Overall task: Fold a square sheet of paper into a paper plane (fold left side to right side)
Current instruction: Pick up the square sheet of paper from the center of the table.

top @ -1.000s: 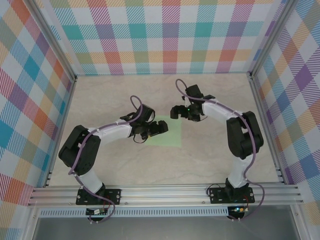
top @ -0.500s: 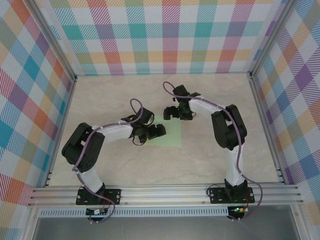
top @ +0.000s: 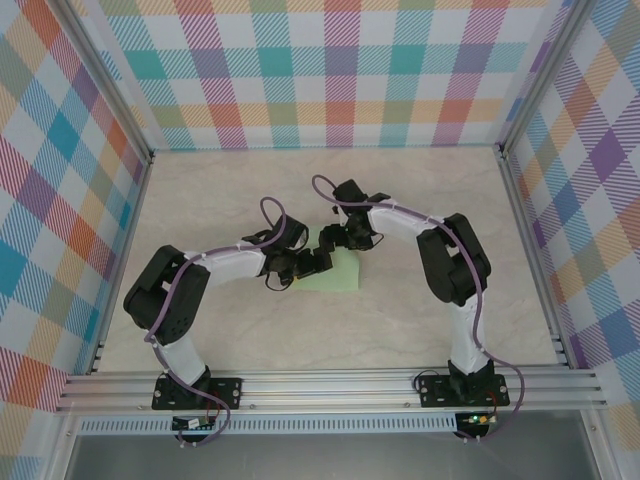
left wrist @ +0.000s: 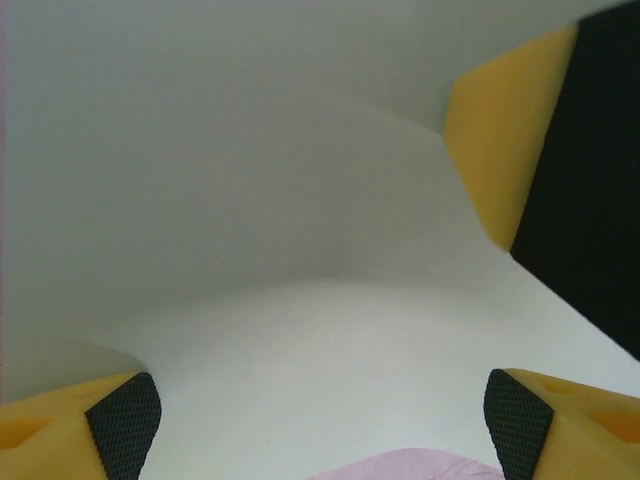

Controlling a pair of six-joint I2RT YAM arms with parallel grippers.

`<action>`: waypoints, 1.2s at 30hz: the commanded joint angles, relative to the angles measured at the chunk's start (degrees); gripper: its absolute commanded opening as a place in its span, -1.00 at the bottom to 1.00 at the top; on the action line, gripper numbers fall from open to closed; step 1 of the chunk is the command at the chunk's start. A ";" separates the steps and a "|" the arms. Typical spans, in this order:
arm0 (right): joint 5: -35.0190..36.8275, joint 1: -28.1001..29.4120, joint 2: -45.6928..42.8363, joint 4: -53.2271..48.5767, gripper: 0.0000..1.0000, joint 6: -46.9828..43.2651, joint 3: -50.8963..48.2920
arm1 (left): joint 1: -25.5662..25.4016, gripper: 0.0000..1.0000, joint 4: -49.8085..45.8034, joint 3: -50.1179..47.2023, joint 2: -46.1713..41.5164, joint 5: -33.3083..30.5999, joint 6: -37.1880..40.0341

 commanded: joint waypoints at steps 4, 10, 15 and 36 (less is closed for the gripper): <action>-6.23 0.59 -2.19 -2.07 0.32 -0.66 -1.81 | 0.23 0.77 0.57 -3.14 -0.31 -0.53 -0.06; -9.97 0.35 -5.58 -0.12 -0.16 -0.77 -3.86 | 1.62 0.83 1.77 -5.19 -6.93 -0.06 0.46; -16.92 -1.14 -11.89 6.75 -0.39 0.59 -9.04 | 6.29 0.90 2.80 -8.75 -14.72 3.50 1.05; -46.94 -10.01 -47.49 9.02 -0.48 -5.74 -14.83 | 19.49 1.00 21.96 -12.52 -46.30 32.30 3.11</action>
